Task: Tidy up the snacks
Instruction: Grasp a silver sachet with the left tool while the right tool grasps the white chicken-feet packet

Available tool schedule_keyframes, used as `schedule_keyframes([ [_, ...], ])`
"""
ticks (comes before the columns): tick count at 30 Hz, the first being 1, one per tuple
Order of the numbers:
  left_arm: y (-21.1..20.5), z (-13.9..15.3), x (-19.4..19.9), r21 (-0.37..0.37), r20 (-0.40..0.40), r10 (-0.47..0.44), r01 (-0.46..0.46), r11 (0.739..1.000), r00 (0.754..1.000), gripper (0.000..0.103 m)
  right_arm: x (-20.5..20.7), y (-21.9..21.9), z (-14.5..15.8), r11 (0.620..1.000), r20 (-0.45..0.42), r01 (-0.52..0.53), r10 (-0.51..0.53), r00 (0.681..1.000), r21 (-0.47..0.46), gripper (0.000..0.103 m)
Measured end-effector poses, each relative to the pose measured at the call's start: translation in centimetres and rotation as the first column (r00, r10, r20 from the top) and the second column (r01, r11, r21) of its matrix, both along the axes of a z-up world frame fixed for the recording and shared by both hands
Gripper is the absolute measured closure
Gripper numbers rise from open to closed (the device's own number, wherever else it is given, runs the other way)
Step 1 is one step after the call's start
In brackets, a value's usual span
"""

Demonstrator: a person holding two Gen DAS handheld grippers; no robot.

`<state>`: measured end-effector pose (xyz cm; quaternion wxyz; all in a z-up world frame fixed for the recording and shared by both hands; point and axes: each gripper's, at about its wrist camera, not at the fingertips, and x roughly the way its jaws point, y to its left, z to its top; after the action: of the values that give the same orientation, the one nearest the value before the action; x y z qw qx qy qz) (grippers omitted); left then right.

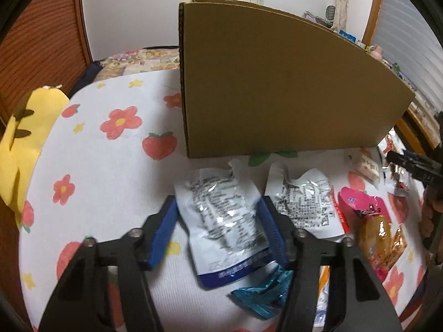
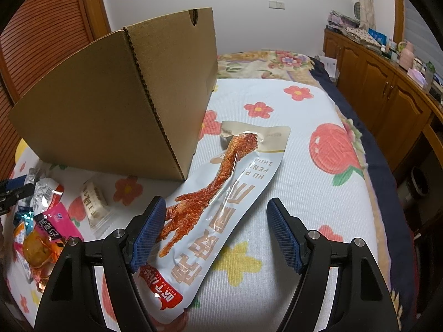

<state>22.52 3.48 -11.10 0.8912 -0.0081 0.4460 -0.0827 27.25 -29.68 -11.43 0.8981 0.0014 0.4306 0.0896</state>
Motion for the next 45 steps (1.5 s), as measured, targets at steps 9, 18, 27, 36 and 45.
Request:
schedule_keyframes([
  [9,0.2,0.1,-2.6,0.009,0.027,-0.039,0.039,0.999,0.999,0.049,-0.1,0.0,0.0,1.0,-0.003,-0.004,0.004,1.0,0.004,0.026],
  [18,1.0,0.1,-3.6,0.002,0.044,-0.025,0.025,1.0,0.999,0.049,-0.4,0.3,0.4,0.998,-0.029,-0.052,0.053,0.998,0.043,0.055],
  [27,1.2,0.3,-4.2,-0.006,0.066,-0.024,0.025,1.0,0.998,0.049,-1.7,-0.8,1.0,0.99,-0.036,-0.055,0.06,0.998,0.129,0.071],
  [36,1.5,0.6,-4.8,-0.034,0.085,-0.018,0.021,0.999,0.996,0.049,-3.6,-0.5,2.5,0.988,0.018,-0.07,0.068,0.998,0.139,0.082],
  [45,1.7,1.2,-5.9,-0.059,0.112,-0.013,0.019,0.998,0.994,0.049,-5.5,-1.6,2.8,0.987,0.033,-0.057,0.052,0.998,0.149,0.083],
])
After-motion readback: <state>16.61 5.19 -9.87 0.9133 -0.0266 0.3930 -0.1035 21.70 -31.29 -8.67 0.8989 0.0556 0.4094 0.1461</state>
